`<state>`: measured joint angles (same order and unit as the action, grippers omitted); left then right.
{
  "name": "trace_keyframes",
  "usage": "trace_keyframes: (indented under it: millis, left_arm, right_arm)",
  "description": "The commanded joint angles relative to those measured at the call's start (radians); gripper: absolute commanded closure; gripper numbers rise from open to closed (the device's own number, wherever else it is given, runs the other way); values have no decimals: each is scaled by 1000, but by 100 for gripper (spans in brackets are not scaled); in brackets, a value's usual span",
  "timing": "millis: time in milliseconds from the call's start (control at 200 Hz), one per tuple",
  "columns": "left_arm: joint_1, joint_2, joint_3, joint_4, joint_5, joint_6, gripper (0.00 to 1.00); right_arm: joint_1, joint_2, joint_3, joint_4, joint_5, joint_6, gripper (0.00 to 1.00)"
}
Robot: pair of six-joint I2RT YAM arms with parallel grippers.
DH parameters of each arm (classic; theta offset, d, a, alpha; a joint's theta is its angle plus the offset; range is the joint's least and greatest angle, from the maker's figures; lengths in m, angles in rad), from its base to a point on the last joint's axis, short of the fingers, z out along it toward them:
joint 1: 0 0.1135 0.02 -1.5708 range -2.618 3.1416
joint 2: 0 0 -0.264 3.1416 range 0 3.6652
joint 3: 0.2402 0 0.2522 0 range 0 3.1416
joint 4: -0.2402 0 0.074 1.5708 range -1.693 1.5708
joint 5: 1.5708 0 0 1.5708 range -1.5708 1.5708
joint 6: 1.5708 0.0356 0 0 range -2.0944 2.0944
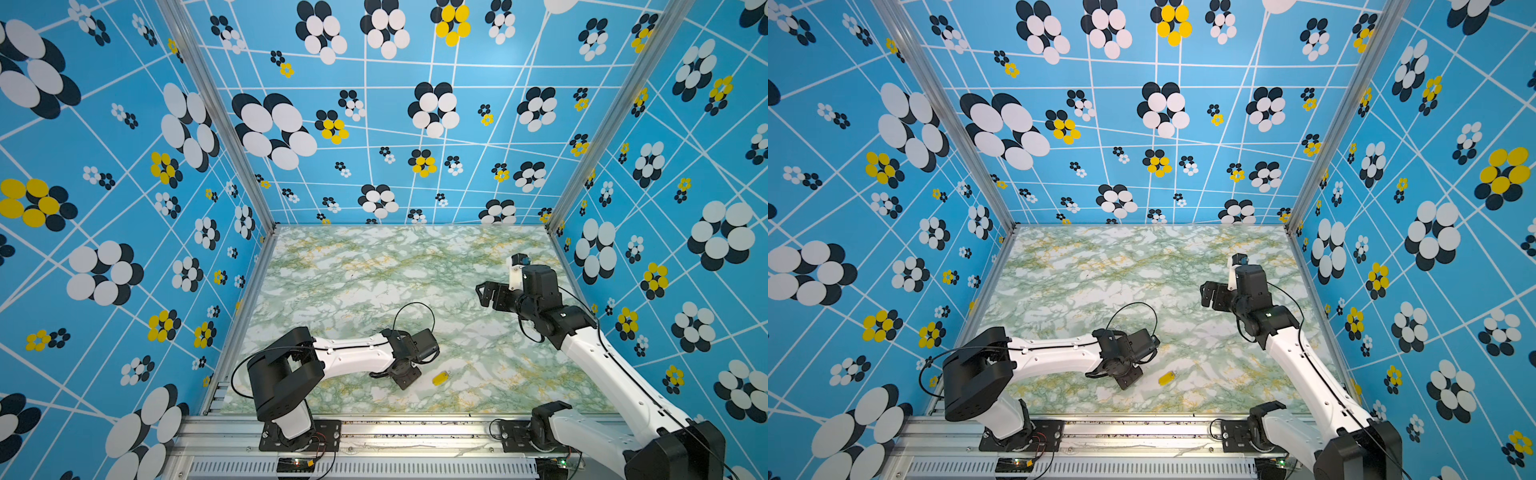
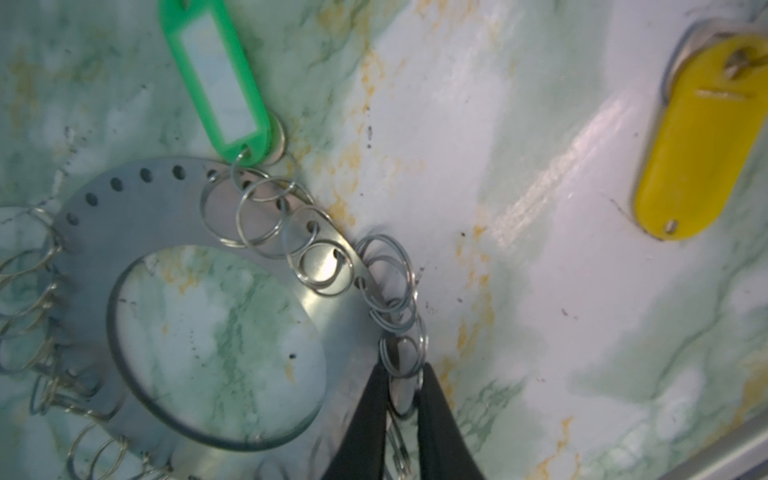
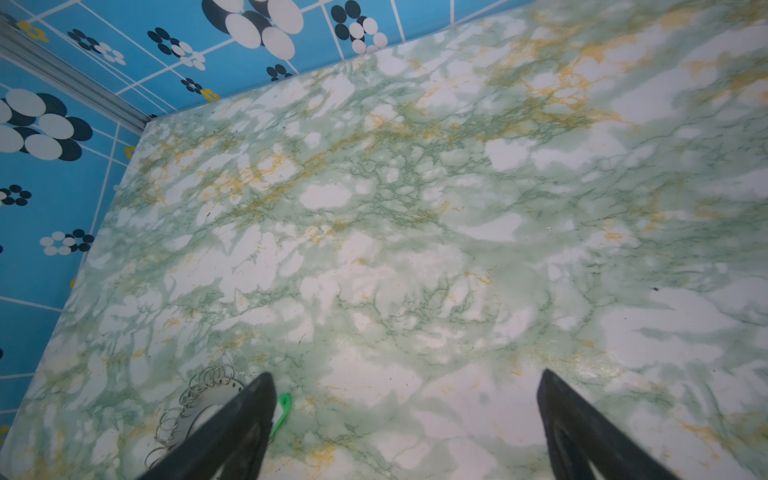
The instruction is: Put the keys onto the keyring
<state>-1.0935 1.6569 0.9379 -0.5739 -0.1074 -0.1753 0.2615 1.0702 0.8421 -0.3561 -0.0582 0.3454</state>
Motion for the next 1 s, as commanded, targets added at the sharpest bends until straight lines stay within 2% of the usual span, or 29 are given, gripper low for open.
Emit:
trace_keyframes:
  millis: [0,135,285,545,695,815,994]
  left_arm:
    - [-14,8,6,-23,-13,-3,98]
    - [-16,-60,0,-49,-44,5,100]
    - [-14,-193,-19,-60,-77,66,100]
    - [0,-455,-27,18,-42,342,100]
    - [38,-558,-15,90,50,512,100]
    - [67,-607,9,134,163,607,100]
    - [78,-613,66,131,256,695,100]
  right_arm:
    - [7,-15,3,4,17,-2,1]
    - [7,-2,5,16,-2,-5,1]
    - [15,21,-15,68,-79,-12,1]
    - [131,7,-48,196,-253,-119,1]
    - [203,-45,-78,309,-319,-170,1]
    - [219,-100,-94,376,-429,-201,1]
    - [232,-185,-94,401,-642,-247,5]
